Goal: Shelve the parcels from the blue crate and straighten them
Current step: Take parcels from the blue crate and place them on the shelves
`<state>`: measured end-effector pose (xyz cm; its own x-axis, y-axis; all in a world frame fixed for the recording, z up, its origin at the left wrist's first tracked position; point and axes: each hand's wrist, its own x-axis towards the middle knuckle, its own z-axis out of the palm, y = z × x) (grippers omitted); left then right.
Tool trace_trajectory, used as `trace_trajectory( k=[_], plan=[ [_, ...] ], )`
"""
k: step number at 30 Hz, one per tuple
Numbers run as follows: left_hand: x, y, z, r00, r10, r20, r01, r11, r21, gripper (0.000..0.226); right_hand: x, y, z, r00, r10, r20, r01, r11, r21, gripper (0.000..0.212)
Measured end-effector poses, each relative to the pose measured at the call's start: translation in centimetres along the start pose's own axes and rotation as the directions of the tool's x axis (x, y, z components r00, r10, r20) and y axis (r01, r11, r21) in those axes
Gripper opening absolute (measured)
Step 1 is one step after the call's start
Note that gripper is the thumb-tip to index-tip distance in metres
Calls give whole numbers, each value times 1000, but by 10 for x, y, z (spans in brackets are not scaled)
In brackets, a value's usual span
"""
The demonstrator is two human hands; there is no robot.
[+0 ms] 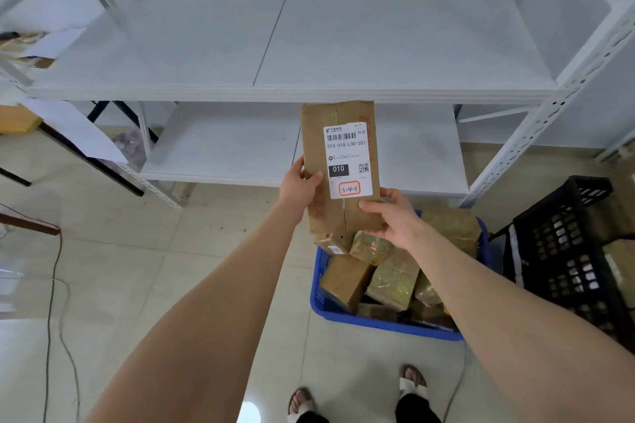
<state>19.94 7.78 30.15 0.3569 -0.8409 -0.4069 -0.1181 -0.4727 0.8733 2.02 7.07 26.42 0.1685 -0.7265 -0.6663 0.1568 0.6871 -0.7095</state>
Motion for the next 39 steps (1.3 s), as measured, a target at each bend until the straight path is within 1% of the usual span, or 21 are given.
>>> trace_trajectory(
  k=[5, 10, 14, 18, 23, 31, 34, 39],
  plan=[
    [18, -19, -71, 998, 32, 52, -33, 999, 26, 50, 2, 30, 68, 1000, -9, -15, 9, 1000, 26, 55],
    [39, -37, -135, 997, 25, 76, -29, 998, 61, 50, 10, 57, 134, 1000, -11, -19, 12, 999, 48, 56],
    [60, -51, -175, 998, 4, 63, -8, 999, 53, 47, 26, 68, 175, 1000, 5, -11, -5, 999, 34, 59],
    [89, -62, -209, 998, -26, 50, 23, 998, 62, 51, 51, 74, 214, 1000, 12, 1, -12, 1000, 16, 55],
    [136, -72, -249, 994, -100, 52, 98, 994, 37, 54, 97, 77, 262, 999, 43, -3, -43, 999, -15, 54],
    [238, -98, -314, 964, -258, 68, 254, 966, 53, 53, 186, 91, 348, 984, 180, -12, -180, 983, -21, 52],
    [272, -110, -334, 960, -274, 64, 272, 962, 29, 54, 217, 95, 378, 982, 189, -24, -189, 982, -18, 52],
    [333, -130, -377, 965, -263, -6, 263, 965, 10, 60, 270, 105, 438, 986, 161, -37, -162, 987, -16, 53]
  ],
)
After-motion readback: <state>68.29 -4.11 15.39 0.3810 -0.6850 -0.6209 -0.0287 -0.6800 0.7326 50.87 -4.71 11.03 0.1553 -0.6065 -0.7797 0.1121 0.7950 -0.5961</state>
